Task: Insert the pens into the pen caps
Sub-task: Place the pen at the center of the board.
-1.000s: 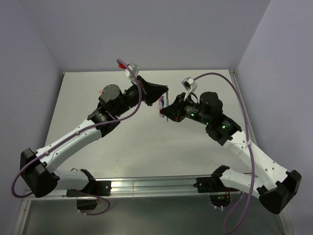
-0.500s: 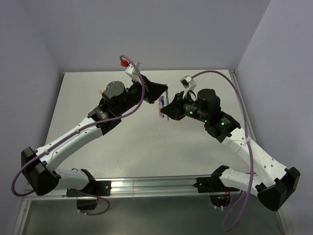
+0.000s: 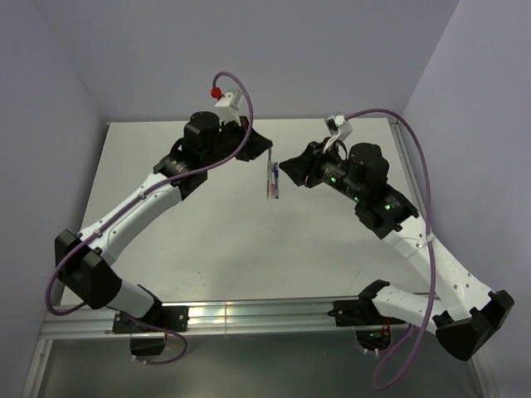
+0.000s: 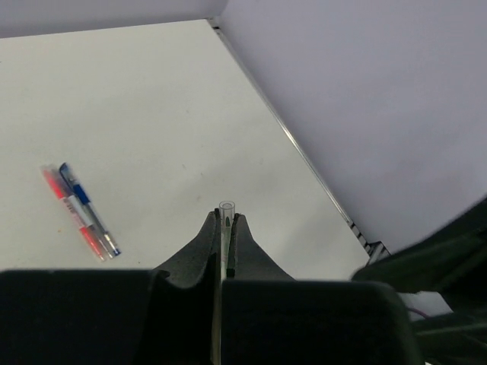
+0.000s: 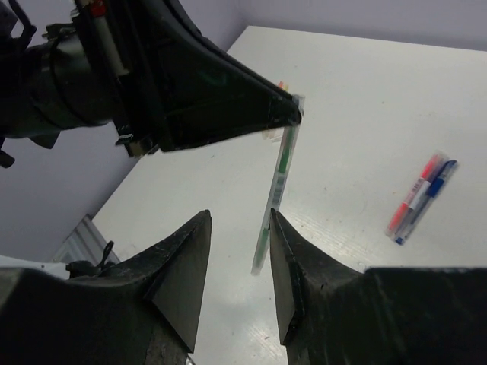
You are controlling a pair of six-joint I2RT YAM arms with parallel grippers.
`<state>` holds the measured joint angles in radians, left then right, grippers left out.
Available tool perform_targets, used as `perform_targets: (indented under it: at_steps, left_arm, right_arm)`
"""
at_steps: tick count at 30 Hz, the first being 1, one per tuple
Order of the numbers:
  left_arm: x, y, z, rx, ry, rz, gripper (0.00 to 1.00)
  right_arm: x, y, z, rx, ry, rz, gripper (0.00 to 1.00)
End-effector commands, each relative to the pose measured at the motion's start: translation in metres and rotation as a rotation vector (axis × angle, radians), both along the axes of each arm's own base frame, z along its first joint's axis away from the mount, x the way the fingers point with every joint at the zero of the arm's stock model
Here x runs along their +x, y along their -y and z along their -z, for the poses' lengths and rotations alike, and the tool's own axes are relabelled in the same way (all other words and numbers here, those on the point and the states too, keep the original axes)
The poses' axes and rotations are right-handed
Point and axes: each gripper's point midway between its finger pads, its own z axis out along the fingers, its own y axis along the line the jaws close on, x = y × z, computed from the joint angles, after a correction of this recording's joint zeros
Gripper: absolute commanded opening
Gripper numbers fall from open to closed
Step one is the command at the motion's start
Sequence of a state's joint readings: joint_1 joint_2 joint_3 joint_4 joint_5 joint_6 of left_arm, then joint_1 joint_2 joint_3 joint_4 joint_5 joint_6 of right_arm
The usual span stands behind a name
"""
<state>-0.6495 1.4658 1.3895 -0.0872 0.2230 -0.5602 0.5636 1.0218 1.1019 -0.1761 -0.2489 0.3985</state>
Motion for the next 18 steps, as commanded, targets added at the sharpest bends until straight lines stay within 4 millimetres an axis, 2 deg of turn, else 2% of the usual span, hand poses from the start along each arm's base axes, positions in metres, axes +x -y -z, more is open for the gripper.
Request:
perform_targets:
  at_steps: [1,2,4,5,7,8,9,10,11,12,13,14,16,18]
  left_arm:
    - [0.026,-0.009,-0.005,0.018,-0.006,-0.053,0.0]
    - [0.039,-0.005,0.014,0.039,-0.052,-0.062,0.0]
    - [0.059,-0.009,0.033,0.069,-0.094,-0.113,0.0]
    - [0.07,-0.004,0.053,0.102,-0.145,-0.119,0.0]
    - [0.085,-0.003,0.074,0.142,-0.183,-0.139,0.0]
    - [0.099,-0.002,0.095,0.19,-0.219,-0.17,0.0]
    - [0.105,-0.002,0.105,0.214,-0.237,-0.18,0.0]
    - [0.115,-0.001,0.101,0.208,-0.234,-0.186,0.0]
    - [0.122,-0.001,0.131,0.253,-0.288,-0.196,0.0]
    - [0.129,-0.004,0.138,0.268,-0.298,-0.21,0.0]
    - [0.139,-0.005,0.135,0.266,-0.291,-0.226,0.0]
    - [0.144,-0.006,0.157,0.301,-0.325,-0.236,0.0]
    - [0.159,-0.011,0.176,0.331,-0.35,-0.264,0.0]
    - [0.165,-0.013,0.19,0.362,-0.364,-0.268,0.0]
  right_arm:
    - [0.002,0.025,-0.034,0.014,0.088,0.122,0.45]
    - [0.003,0.029,-0.028,-0.008,0.067,0.145,0.45]
    - [0.007,0.036,-0.028,-0.025,0.06,0.188,0.46]
    - [0.01,0.039,-0.021,-0.048,0.039,0.211,0.46]
    - [0.013,0.039,-0.017,-0.058,0.022,0.219,0.46]
    - [0.014,0.039,-0.013,-0.062,0.006,0.223,0.46]
    - [0.014,0.039,-0.011,-0.064,-0.001,0.224,0.46]
    - [0.014,0.039,-0.009,-0.068,-0.004,0.229,0.46]
    - [0.015,0.041,-0.007,-0.07,-0.01,0.24,0.46]
    - [0.015,0.042,-0.008,-0.07,-0.009,0.243,0.46]
    - [0.014,0.042,-0.009,-0.07,-0.007,0.241,0.47]
    - [0.014,0.043,-0.009,-0.073,-0.006,0.242,0.47]
    - [0.013,0.044,-0.009,-0.071,-0.004,0.242,0.47]
    - [0.012,0.044,-0.008,-0.072,-0.005,0.242,0.47]
